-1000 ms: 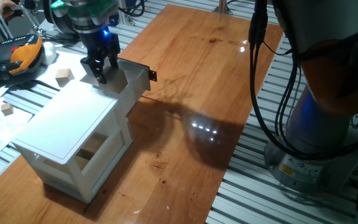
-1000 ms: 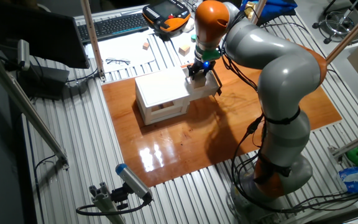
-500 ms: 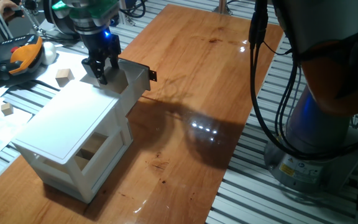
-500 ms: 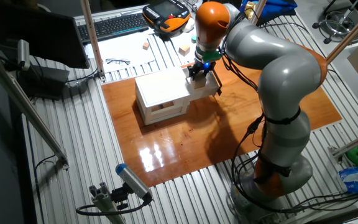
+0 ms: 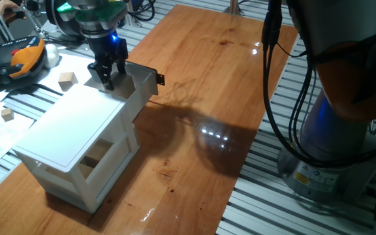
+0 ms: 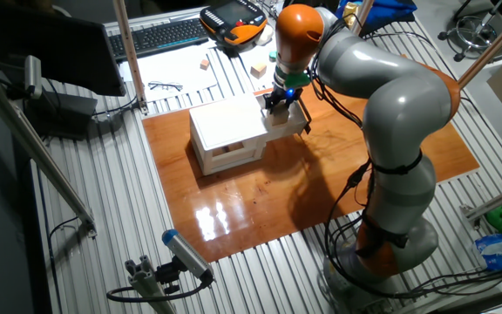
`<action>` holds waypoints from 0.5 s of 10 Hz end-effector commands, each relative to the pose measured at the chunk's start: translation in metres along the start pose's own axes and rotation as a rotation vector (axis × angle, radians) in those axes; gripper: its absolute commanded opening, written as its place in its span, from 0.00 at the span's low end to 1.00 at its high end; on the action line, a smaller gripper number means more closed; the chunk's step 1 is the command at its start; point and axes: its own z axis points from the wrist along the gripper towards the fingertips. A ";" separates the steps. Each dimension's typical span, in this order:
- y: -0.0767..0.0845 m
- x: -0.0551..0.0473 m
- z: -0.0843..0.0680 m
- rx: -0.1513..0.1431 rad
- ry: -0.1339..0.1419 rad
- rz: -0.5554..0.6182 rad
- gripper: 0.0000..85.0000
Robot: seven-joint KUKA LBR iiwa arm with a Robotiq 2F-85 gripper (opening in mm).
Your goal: Put things in the drawer
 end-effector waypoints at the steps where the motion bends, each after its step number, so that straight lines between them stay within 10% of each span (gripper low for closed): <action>1: 0.000 0.000 0.000 0.003 -0.003 0.002 0.20; 5: 0.000 0.000 0.001 0.009 -0.011 0.007 0.20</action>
